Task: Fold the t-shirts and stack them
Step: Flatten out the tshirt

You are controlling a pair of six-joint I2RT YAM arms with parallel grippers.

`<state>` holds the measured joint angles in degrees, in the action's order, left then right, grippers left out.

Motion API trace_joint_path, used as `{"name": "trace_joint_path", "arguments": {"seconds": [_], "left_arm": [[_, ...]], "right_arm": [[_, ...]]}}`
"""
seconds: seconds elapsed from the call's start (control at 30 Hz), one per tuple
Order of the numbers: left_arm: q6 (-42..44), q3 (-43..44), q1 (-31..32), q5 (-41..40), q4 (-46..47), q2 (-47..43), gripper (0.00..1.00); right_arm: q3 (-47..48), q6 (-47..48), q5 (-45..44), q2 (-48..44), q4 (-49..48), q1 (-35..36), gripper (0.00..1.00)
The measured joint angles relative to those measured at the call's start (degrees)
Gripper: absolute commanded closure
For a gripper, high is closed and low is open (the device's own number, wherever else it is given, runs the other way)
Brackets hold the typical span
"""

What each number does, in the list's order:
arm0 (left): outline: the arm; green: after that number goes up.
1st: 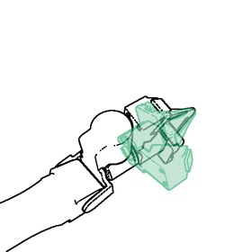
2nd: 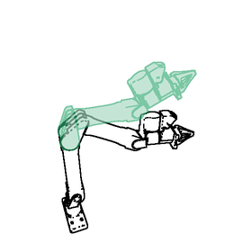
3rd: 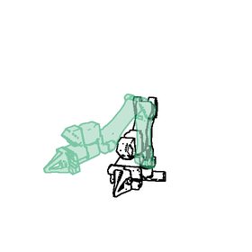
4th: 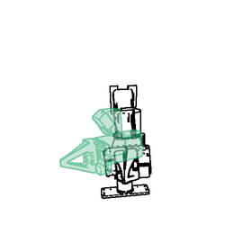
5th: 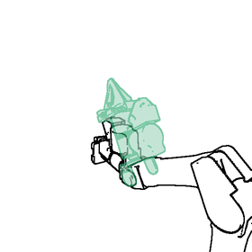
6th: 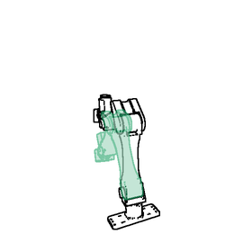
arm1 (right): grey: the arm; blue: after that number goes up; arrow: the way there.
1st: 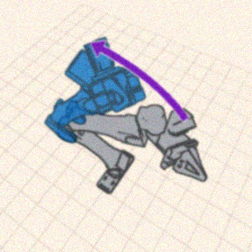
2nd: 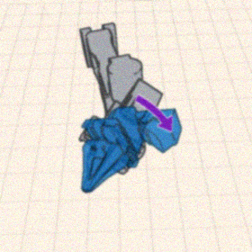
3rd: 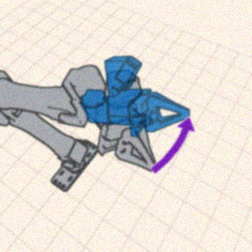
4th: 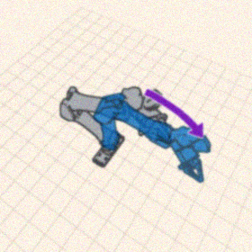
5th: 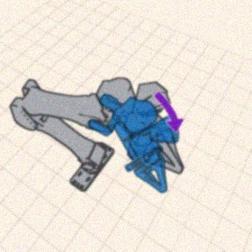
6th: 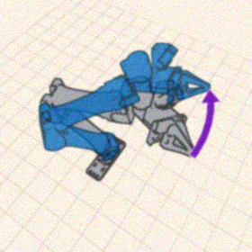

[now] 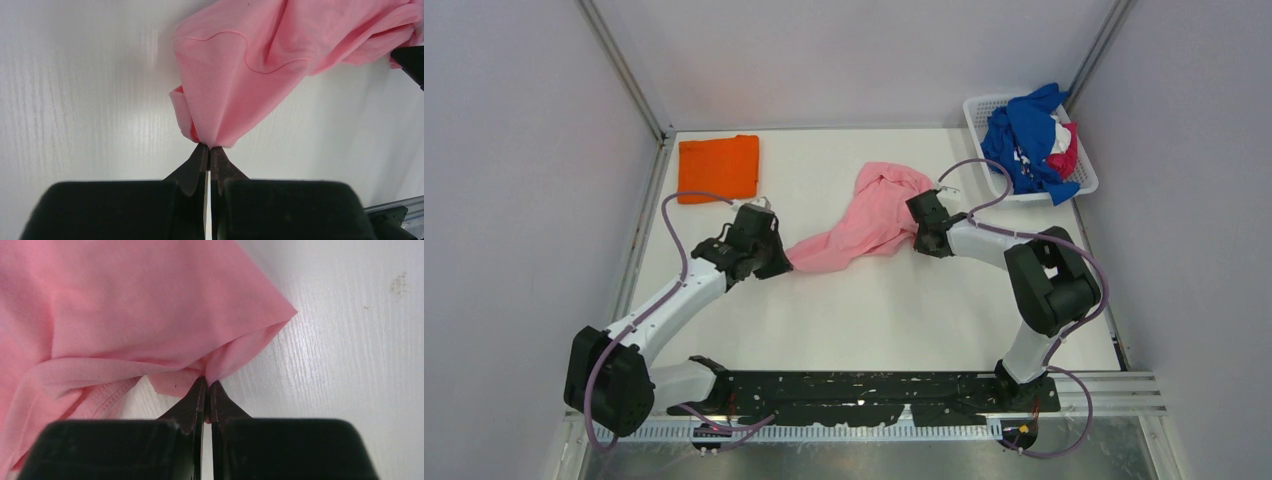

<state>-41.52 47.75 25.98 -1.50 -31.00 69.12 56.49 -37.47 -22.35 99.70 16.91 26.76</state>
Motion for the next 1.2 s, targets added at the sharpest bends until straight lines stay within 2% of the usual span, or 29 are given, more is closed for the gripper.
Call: {"name": "trace_joint_path", "arguments": {"seconds": [0.17, 0.37, 0.53, 0.73, 0.9, 1.07, 1.2], "left_arm": [[0.2, 0.7, -1.2, -0.5, -0.7, -1.0, 1.0], [0.9, 5.3, -4.9, -1.6, -1.3, -2.9, 1.0], [1.7, 12.1, -7.1, -3.0, -2.3, -6.5, 1.0], [3.7, 20.5, -7.4, -5.7, -1.4, -16.9, 1.0], [6.1, 25.9, -7.4, -6.9, -0.3, -25.5, 1.0], [8.3, 34.1, -7.4, -6.4, 0.0, -30.5, 1.0], [10.1, 41.7, -7.4, -4.5, -0.4, -32.6, 1.0]], "right_arm": [[-0.7, 0.3, -0.7, -0.2, -1.5, 0.0, 0.95], [-0.7, 4.9, -8.5, -3.2, 4.3, -1.6, 0.95], [-0.5, 11.6, -16.6, -13.3, 7.1, -5.6, 0.95], [1.6, 21.9, -22.4, -30.2, 6.9, -6.1, 0.95], [6.6, 28.4, -18.6, -44.1, 7.9, -5.9, 0.95], [14.9, 30.9, -8.6, -55.8, 10.7, -5.7, 0.95], [23.6, 31.8, 2.0, -61.7, 14.5, -5.7, 0.95]]}}
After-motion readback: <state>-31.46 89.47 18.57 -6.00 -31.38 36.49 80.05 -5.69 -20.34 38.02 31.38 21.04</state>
